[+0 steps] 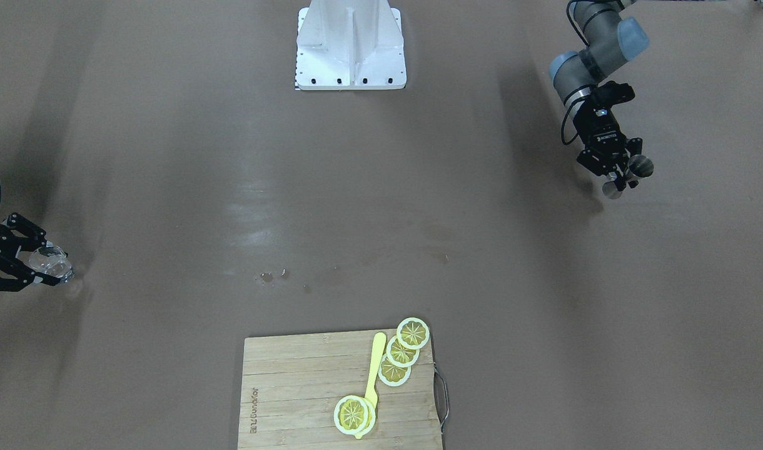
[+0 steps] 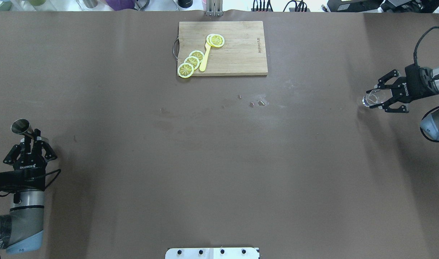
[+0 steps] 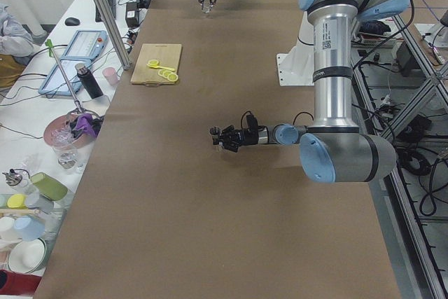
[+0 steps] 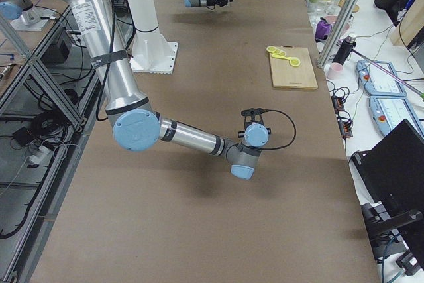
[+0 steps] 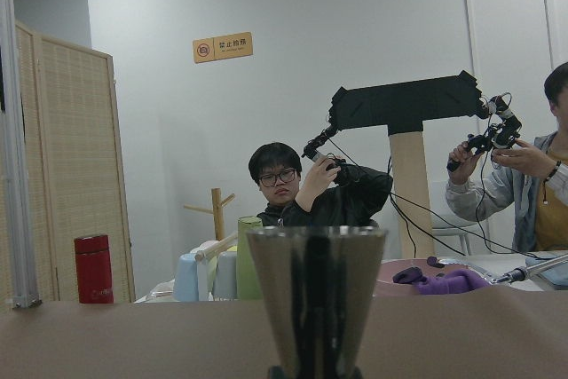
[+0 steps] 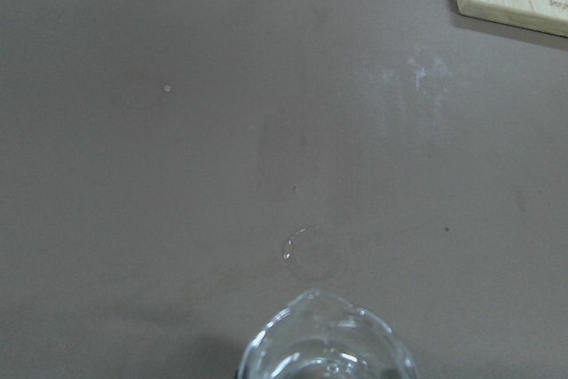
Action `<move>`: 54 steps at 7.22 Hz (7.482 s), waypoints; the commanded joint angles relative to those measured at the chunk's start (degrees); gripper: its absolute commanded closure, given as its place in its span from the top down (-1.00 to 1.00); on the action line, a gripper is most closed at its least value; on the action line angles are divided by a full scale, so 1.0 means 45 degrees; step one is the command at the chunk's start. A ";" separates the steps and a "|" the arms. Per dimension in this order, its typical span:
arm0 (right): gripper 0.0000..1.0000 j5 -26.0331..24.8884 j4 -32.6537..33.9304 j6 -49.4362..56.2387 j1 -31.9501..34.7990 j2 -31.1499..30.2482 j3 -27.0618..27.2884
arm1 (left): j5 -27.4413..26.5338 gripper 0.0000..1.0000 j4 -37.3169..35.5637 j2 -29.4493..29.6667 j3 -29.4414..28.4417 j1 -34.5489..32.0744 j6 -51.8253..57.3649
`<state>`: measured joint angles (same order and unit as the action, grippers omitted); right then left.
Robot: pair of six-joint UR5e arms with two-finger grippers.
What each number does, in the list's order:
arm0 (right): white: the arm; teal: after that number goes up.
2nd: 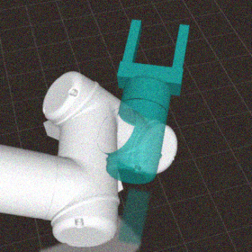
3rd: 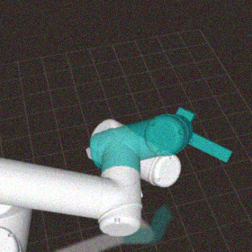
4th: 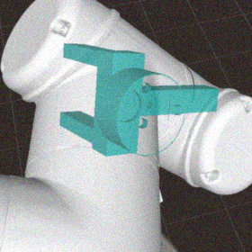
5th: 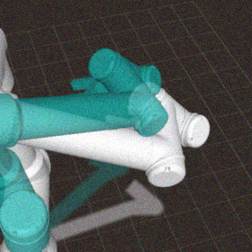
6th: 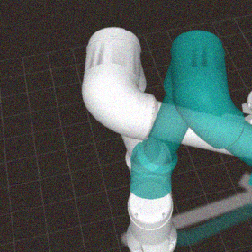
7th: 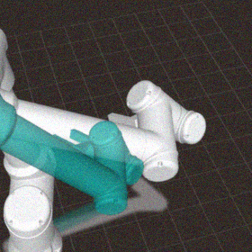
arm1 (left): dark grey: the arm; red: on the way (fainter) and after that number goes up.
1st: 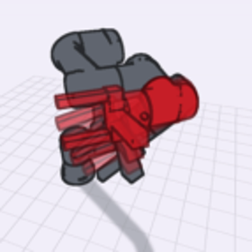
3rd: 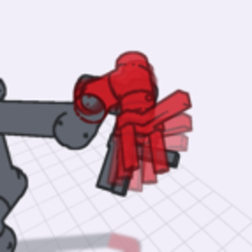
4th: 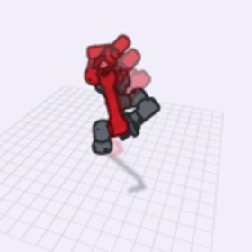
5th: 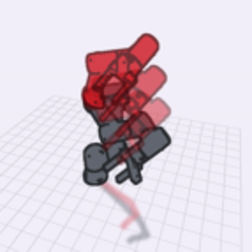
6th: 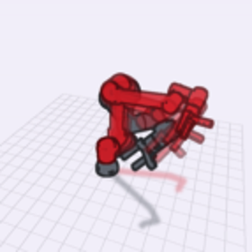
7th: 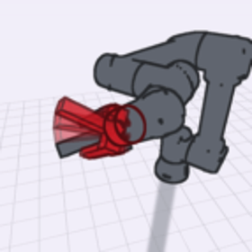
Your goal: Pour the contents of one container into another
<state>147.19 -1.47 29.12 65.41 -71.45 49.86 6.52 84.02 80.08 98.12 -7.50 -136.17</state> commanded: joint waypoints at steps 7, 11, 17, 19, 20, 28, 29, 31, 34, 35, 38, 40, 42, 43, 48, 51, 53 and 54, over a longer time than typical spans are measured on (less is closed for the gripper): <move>-1.00 0.0610 -0.0904 -0.0513 -0.0297 -0.0039 -0.0474 | -0.0024 -0.13 -0.0214 0.0466 -0.0710 0.0124 -0.1927; -1.00 0.0611 -0.1002 -0.0844 -0.0316 -0.0039 -0.0494 | -0.0668 0.98 -0.1581 0.0369 -0.0321 0.0318 -0.1927; 1.00 0.0767 -0.1685 -0.1901 -0.0336 -0.0039 -0.0514 | -0.2328 0.98 -0.1659 -0.0979 0.0774 0.0553 -0.1927; 1.00 0.0767 -0.1724 -0.1959 -0.0336 0.0077 -0.0359 | -0.2328 0.98 -0.1659 -0.1250 0.0929 0.0882 -0.1946; 1.00 0.0767 -0.1725 -0.2191 -0.0336 0.0349 -0.0319 | -0.2348 0.98 -0.1659 -0.1678 0.1356 0.1040 -0.1946; 1.00 -0.3292 -0.0796 -1.0914 0.0421 0.2303 0.1166 | -0.2565 0.98 -0.5656 0.1093 0.5210 0.3209 -0.1693; 1.00 -0.4127 0.1224 -1.0982 0.1180 0.2363 0.1495 | -0.1383 0.98 -0.7113 0.2541 0.5362 0.3171 -0.0532; 1.00 -0.5301 0.5055 -1.0983 0.1810 0.2383 0.2140 | -0.0535 0.98 -0.6994 0.4384 0.5189 0.2822 0.2511; 1.00 -0.5115 1.0659 -1.0964 0.2318 0.2364 0.3485 | 0.1353 0.98 0.3825 0.4451 0.4567 0.2742 1.2601; 1.00 -0.4145 1.2747 -1.0963 0.2494 0.2209 0.4128 | 0.2562 0.98 0.7715 0.4393 0.4505 0.2490 1.5621; 1.00 -0.3705 1.8045 -1.0846 0.2964 0.1021 0.6684 | 0.7463 0.98 1.0216 0.4236 0.4699 -0.0413 1.6628; 1.00 -0.3162 2.0801 -1.0788 0.3316 0.0005 0.8792 | 1.4296 0.99 1.0022 0.3907 0.4738 -0.4369 1.6551; 1.00 -0.3295 2.2314 -1.0768 0.4054 -0.1320 1.0280 | 1.9618 0.98 0.7513 0.3320 0.4681 -0.8741 1.6530; 1.00 -0.3373 2.2415 -1.0768 0.4445 -0.2488 1.0887 | 2.2100 0.99 0.6824 0.2622 0.4564 -1.0484 1.6550; 1.00 -0.4132 2.1678 -0.8064 0.5133 -0.4177 1.1010 | 2.8768 0.98 0.2891 0.0611 0.2227 -1.5921 2.0073; 1.00 -0.4135 2.1674 -0.8112 0.5113 -0.4004 1.0796 | 2.9097 0.98 0.2813 -0.1207 0.1829 -1.8421 2.8083; 1.00 -0.4116 2.1674 -0.8112 0.5113 -0.4023 1.0795 | 2.9019 0.98 0.2310 -0.1973 0.1537 -1.9639 3.1016; 1.00 -0.4077 2.1674 -0.8112 0.5113 -0.4062 1.0795 | 2.9019 0.98 0.1571 -0.2130 0.1980 -1.9816 3.1042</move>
<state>128.68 96.07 -7.39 88.42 -89.56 98.46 137.14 94.27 71.82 105.82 -94.87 0.53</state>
